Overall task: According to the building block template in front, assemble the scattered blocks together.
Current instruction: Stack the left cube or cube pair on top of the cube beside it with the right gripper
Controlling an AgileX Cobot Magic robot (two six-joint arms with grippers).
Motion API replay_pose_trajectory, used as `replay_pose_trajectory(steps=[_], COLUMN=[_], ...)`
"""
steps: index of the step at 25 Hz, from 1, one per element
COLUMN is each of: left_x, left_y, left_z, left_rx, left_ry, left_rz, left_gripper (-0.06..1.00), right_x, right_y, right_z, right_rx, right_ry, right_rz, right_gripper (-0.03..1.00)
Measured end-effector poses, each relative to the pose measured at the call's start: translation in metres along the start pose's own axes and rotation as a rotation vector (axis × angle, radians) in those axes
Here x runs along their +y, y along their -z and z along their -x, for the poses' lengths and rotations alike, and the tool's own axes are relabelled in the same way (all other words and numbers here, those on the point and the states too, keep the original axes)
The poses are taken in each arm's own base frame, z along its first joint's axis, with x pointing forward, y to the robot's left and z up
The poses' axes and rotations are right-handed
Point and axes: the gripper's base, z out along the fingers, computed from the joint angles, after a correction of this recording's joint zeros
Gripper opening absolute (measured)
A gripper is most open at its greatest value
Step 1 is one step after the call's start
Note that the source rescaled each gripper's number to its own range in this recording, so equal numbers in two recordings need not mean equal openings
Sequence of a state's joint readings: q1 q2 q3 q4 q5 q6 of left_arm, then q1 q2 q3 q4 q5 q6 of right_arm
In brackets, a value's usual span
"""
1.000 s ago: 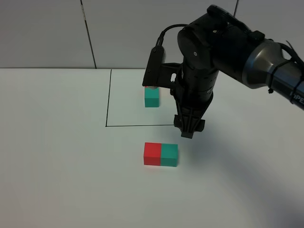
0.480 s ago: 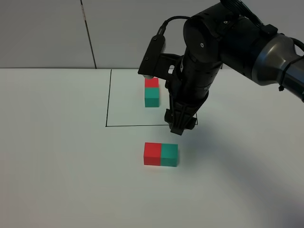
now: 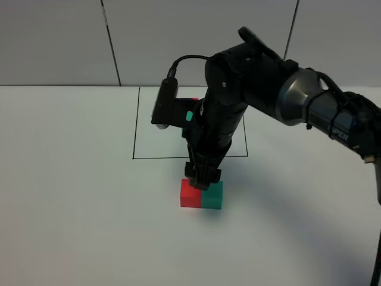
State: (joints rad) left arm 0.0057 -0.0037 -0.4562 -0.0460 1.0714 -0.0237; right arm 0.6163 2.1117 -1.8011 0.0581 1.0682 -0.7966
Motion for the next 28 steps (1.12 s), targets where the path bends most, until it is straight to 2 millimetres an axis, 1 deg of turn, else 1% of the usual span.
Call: replay_pose_trajectory(steps=[5, 12, 15, 20, 25, 28], left_x=[0.000, 0.000, 0.000, 0.000, 0.000, 0.000], left_y=[0.000, 0.000, 0.000, 0.000, 0.000, 0.000], left_z=[0.000, 0.000, 0.000, 0.000, 0.000, 0.000], left_rx=[0.000, 0.000, 0.000, 0.000, 0.000, 0.000], left_ry=[0.000, 0.000, 0.000, -0.003, -0.003, -0.003], left_rz=[0.000, 0.000, 0.000, 0.000, 0.000, 0.000], left_gripper=[0.87, 0.87, 0.87, 0.87, 0.87, 0.87], right_x=[0.001, 0.000, 0.001, 0.000, 0.000, 0.000], right_y=[-0.022, -0.048, -0.057, -0.065, -0.082, -0.084], right_z=[0.001, -0.001, -0.003, -0.006, -0.009, -0.009], right_rx=[0.022, 0.053, 0.070, 0.097, 0.122, 0.128], right_ry=[0.006, 0.006, 0.008, 0.004, -0.025, -0.023], right_rz=[0.019, 0.045, 0.055, 0.052, 0.054, 0.052], right_gripper=[0.97, 0.97, 0.97, 0.97, 0.97, 0.97])
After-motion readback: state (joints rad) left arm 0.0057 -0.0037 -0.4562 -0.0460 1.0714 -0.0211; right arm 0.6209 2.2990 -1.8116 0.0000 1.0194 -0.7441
